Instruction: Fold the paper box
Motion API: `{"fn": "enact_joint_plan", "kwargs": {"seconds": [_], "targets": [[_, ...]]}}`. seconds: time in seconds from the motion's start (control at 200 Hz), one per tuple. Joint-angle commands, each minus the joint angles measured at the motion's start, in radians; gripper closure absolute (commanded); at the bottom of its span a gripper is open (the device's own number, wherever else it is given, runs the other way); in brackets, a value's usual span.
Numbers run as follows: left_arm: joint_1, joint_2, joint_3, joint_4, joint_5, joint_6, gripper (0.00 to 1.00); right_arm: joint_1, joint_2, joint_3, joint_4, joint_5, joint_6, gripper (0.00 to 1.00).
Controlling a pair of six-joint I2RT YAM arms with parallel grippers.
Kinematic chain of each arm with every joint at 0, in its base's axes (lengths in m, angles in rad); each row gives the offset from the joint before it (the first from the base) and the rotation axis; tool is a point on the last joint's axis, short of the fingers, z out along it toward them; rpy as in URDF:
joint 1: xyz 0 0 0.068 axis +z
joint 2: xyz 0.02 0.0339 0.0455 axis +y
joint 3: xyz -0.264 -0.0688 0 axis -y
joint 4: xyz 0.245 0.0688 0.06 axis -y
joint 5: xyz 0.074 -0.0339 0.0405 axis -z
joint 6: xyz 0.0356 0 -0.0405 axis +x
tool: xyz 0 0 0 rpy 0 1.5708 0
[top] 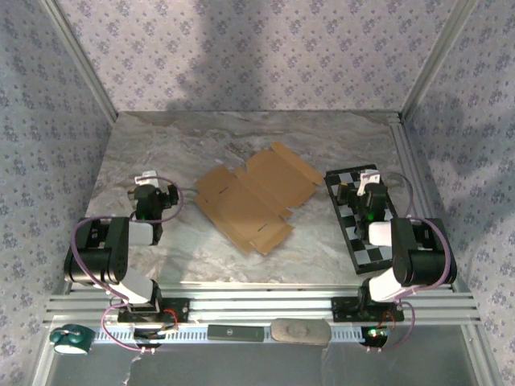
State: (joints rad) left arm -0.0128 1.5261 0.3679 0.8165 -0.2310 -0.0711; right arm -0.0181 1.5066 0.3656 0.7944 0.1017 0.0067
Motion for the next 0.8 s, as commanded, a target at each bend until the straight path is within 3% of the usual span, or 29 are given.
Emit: {"fn": "enact_joint_plan", "kwargs": {"seconds": [0.0,0.175,0.26,0.335,0.395,0.44,0.495,0.56,0.615,0.65,0.695,0.795], "targets": [[0.006,0.007,0.023,0.041,0.017,0.011,0.00,0.000,0.012,0.020,0.021,0.023,-0.016,0.01],[0.007,0.007,0.022,0.048,0.010,0.009,0.00,0.001,0.008,0.016,0.032,0.029,-0.015,0.01],[-0.009,-0.045,0.035,-0.017,-0.033,0.012,0.00,0.020,-0.063,0.068,-0.111,0.123,-0.007,0.01],[-0.068,-0.112,0.083,-0.135,-0.170,0.036,0.00,0.030,-0.151,0.158,-0.321,0.215,0.026,0.01],[-0.087,-0.161,0.149,-0.265,-0.255,0.029,0.00,0.025,-0.220,0.224,-0.386,0.262,0.087,0.01],[-0.093,-0.191,0.217,-0.351,-0.363,-0.074,0.00,0.033,-0.270,0.298,-0.435,0.299,0.111,0.01],[-0.078,-0.215,0.386,-0.687,-0.444,-0.345,0.00,0.041,-0.288,0.465,-0.586,0.350,0.212,0.01],[-0.012,-0.187,0.662,-1.221,-0.302,-0.706,0.00,0.009,-0.244,0.737,-0.996,0.363,0.521,0.01],[0.031,-0.122,0.783,-1.380,-0.135,-0.820,0.00,-0.020,-0.160,0.951,-1.357,0.363,0.795,0.02],[0.047,-0.084,0.840,-1.400,0.005,-0.828,0.01,-0.055,-0.123,1.002,-1.339,0.233,0.753,0.06],[0.025,-0.055,0.893,-1.453,0.082,-0.858,0.04,-0.076,-0.101,1.027,-1.251,0.091,0.678,0.14],[-0.077,-0.083,0.871,-1.484,0.236,-0.946,0.11,0.022,-0.079,1.111,-1.256,0.142,0.581,0.15]]}}
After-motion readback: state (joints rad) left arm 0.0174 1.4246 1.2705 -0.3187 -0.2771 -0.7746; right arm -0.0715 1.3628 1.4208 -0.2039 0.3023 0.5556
